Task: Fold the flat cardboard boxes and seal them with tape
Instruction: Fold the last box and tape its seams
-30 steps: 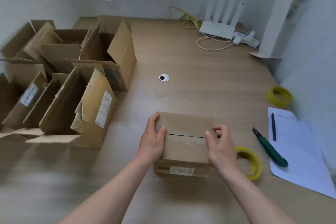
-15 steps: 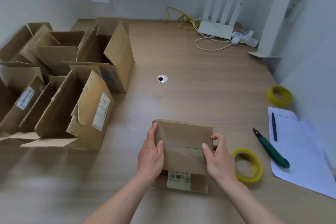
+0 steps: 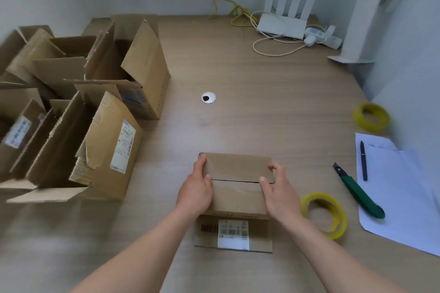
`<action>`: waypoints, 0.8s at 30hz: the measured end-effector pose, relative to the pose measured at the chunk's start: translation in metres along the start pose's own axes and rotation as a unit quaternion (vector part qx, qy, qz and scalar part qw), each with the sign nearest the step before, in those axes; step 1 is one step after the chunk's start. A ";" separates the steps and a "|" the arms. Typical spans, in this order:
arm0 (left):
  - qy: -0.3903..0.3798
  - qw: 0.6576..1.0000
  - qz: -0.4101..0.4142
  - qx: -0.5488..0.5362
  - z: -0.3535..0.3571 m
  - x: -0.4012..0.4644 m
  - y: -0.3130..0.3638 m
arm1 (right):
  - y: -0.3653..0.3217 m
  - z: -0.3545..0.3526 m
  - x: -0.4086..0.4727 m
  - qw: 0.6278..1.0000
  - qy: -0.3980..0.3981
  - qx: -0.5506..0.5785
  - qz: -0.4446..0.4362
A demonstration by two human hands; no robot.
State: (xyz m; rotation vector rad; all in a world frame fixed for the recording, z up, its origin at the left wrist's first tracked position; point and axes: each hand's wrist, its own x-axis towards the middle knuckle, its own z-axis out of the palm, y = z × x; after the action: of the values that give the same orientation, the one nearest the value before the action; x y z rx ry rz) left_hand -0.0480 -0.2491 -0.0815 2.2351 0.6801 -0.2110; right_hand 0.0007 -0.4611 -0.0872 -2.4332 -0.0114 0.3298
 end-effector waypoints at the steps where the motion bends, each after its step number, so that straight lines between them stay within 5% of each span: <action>1: -0.008 1.000 -0.003 -0.007 -0.001 -0.001 -0.001 | 0.002 -0.002 -0.004 1.000 -0.002 0.006 0.000; 8: -0.036 0.999 0.007 -0.008 0.005 -0.017 -0.003 | 0.020 -0.005 -0.029 1.000 0.011 0.022 -0.005; 13: 0.014 0.993 0.050 0.107 0.010 -0.030 0.015 | 0.017 -0.010 -0.020 1.000 -0.016 0.001 0.013; 21: -0.004 0.961 0.132 0.244 0.037 -0.054 0.005 | 0.028 -0.009 -0.047 0.999 0.025 0.026 0.011; 24: 0.022 0.922 0.204 0.327 0.035 -0.057 0.013 | 0.023 -0.019 -0.046 0.999 -0.023 0.031 0.020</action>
State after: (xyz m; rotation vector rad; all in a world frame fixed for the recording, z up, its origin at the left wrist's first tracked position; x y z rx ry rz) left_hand -0.0874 -0.3046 -0.0769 2.9688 0.1453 -0.1966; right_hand -0.0412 -0.4948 -0.0765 -2.3663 0.0262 0.3973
